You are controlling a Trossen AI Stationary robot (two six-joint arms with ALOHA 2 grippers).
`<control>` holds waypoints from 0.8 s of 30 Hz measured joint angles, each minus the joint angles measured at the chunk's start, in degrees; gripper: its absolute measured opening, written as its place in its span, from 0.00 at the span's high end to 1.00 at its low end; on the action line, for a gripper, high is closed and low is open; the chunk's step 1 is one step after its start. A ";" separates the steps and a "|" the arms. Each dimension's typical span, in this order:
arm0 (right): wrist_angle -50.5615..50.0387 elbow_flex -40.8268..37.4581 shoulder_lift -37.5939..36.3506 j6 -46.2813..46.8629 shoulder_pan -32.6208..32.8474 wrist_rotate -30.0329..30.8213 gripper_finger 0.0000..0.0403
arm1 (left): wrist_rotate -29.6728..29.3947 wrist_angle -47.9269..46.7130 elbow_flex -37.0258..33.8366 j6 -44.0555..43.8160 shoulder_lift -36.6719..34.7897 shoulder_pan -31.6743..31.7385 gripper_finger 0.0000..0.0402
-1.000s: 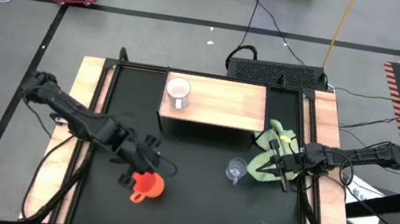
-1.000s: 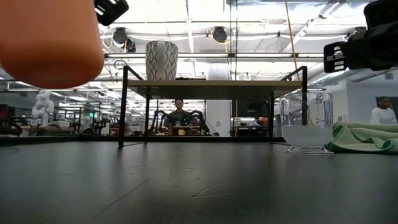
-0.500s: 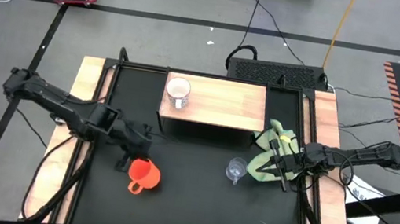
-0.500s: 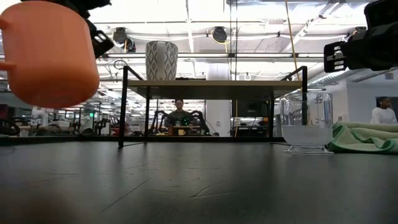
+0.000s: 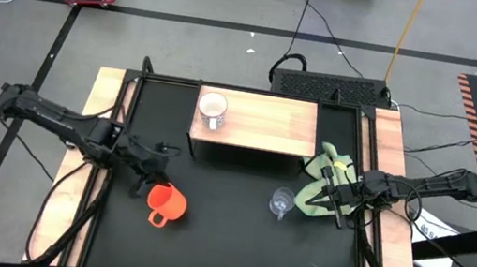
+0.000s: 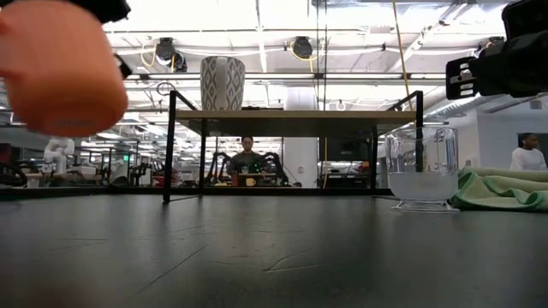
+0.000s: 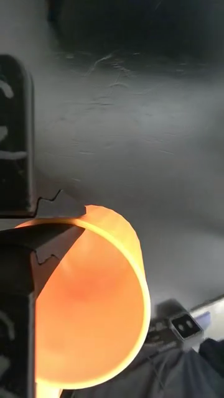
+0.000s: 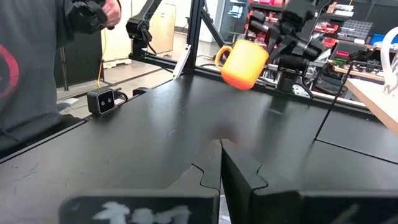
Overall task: Stack small to large cups/mugs on shelf
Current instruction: Put the orange cup on the shelf
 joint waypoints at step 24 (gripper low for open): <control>-0.20 0.00 0.02 -0.57 0.00 0.00 1.00 | -20.39 38.72 -6.26 3.32 -0.88 -0.22 0.99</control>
